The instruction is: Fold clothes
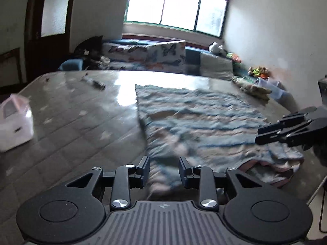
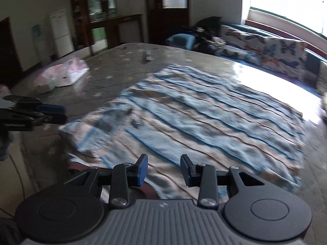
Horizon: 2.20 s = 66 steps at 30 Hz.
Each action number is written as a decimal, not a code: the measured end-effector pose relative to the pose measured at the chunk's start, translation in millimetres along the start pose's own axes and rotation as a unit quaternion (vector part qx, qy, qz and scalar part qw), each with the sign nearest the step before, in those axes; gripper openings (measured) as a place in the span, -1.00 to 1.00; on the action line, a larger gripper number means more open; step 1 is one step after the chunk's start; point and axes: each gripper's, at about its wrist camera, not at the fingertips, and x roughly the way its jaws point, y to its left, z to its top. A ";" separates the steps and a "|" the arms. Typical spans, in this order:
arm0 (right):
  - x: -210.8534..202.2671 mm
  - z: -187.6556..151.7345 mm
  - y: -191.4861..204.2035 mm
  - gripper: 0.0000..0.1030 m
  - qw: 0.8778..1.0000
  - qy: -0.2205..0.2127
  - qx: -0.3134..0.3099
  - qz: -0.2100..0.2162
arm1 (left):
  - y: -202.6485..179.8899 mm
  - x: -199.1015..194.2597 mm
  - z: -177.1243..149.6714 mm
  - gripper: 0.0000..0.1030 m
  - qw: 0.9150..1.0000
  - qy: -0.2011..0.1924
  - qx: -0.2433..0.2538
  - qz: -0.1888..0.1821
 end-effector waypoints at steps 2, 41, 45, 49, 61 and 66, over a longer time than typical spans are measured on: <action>6.1 5.1 10.2 -0.31 1.000 0.005 -0.013 0.021 | 3.9 -2.5 -5.5 -0.37 1.000 0.006 0.003 0.003; 25.4 19.1 56.1 -0.87 0.995 0.016 -0.062 0.081 | 7.4 3.6 10.7 -0.43 0.999 -0.014 0.028 0.008; 29.2 26.4 50.0 -0.87 0.996 0.010 -0.052 0.071 | -5.2 30.1 14.8 -0.43 0.999 0.000 0.041 -0.014; 34.8 33.0 45.6 -0.87 0.997 0.010 -0.047 0.066 | -15.1 43.9 9.3 -0.44 0.997 0.017 0.063 -0.029; 88.6 69.2 60.6 -0.72 0.996 0.013 -0.065 0.066 | -26.6 46.6 -5.6 -0.43 0.993 0.029 0.101 -0.055; 115.8 83.6 73.8 -0.62 0.995 0.004 -0.072 0.065 | -24.6 46.8 -6.5 -0.43 0.993 0.029 0.097 -0.060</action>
